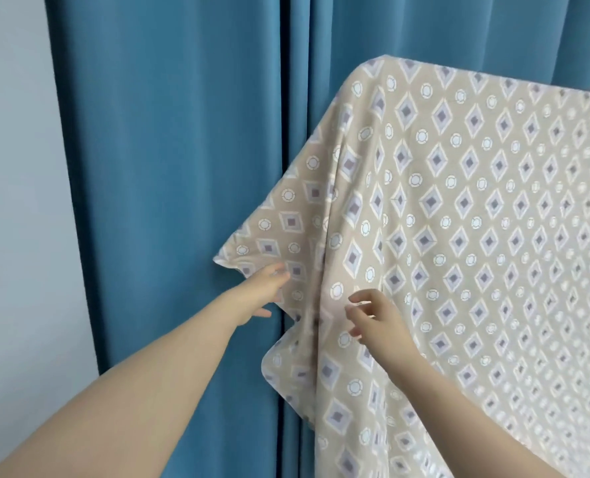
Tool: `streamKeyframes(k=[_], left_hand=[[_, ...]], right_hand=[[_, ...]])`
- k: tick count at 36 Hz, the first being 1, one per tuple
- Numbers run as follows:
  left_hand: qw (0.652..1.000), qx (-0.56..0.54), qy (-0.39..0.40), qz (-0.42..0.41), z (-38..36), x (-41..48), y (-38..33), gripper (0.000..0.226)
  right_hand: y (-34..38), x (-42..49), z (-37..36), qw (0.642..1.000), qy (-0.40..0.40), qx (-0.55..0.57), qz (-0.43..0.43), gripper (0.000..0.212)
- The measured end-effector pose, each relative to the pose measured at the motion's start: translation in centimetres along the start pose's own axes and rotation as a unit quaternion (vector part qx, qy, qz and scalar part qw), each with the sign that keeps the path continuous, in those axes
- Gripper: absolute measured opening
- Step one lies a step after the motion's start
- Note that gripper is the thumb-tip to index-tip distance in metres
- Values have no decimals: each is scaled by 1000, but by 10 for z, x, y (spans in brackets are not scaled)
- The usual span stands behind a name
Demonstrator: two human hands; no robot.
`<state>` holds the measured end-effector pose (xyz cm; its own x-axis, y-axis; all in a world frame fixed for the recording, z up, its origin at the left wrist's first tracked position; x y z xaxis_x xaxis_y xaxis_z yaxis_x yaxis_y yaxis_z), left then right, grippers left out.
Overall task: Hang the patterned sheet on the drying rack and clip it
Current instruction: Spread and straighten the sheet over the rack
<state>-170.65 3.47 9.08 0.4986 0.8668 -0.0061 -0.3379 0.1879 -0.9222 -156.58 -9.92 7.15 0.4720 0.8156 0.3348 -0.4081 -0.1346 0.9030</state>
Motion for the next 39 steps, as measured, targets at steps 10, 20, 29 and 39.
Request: streamKeyframes(k=[10,20,29,39], left_hand=[[981,-15,-177,-71,-55,-34,47,25],[998,13,-30,46,-149,-59,163,110],[956,271,-76,88,-151,-40,171,22],[956,22,-268,119,-156,-47,189,23]], right_hand=[[-52,-28,15,998,-13,-4,-63,6],[-151,-83,8,980,6,-22,-196,5],[-210,-113,11,960,8,-27,-278,6],[-248,-135,39,945,-11,-13,-328,7]])
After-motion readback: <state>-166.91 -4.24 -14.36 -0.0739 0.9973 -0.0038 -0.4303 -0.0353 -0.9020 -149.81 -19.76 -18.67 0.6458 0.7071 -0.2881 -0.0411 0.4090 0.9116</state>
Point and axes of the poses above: each hand's wrist, its own x-axis towards the middle knuckle, its own z-axis out of the back of the hand, y = z × x, the point moved 6 cm from there along x, towards the middle knuckle, and after that the axes turned 1 degree about -x, right-handed, at the moved point
